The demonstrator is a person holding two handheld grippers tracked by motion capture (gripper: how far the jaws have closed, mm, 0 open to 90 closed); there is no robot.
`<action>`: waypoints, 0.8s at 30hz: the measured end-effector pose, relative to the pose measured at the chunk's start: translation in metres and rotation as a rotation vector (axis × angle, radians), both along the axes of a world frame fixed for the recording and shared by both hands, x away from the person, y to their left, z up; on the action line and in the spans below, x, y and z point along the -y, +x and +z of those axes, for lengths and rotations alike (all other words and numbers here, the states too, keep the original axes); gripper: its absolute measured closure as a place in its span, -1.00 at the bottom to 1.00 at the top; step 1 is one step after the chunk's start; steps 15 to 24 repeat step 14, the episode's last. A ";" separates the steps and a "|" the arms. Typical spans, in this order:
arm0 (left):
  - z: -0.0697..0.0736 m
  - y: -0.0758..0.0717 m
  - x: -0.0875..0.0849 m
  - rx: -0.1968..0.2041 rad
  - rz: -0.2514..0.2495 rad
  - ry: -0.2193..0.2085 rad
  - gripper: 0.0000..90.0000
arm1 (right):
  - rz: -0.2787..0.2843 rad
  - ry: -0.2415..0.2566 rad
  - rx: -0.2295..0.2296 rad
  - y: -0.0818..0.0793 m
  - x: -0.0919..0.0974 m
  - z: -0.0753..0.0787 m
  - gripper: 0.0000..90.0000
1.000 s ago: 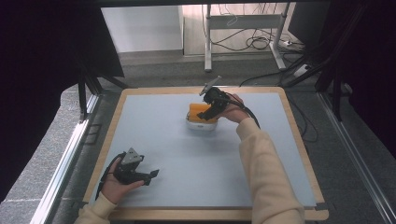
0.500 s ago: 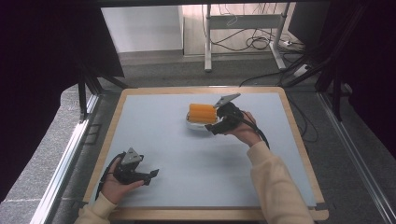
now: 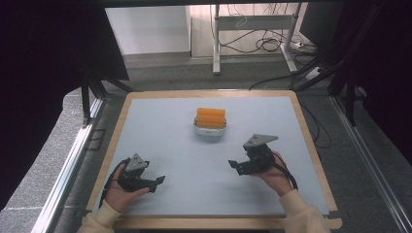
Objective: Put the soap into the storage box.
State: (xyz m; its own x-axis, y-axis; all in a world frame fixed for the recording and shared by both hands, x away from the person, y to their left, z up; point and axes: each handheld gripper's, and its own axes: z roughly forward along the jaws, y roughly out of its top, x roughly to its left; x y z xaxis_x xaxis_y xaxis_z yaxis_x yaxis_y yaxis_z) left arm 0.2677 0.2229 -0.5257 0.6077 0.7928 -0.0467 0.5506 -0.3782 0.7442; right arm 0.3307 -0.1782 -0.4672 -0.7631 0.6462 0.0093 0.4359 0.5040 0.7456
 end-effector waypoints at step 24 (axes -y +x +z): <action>0.004 0.009 0.002 0.017 0.016 -0.003 -0.64 | -0.101 0.046 0.019 -0.032 0.023 -0.020 -0.60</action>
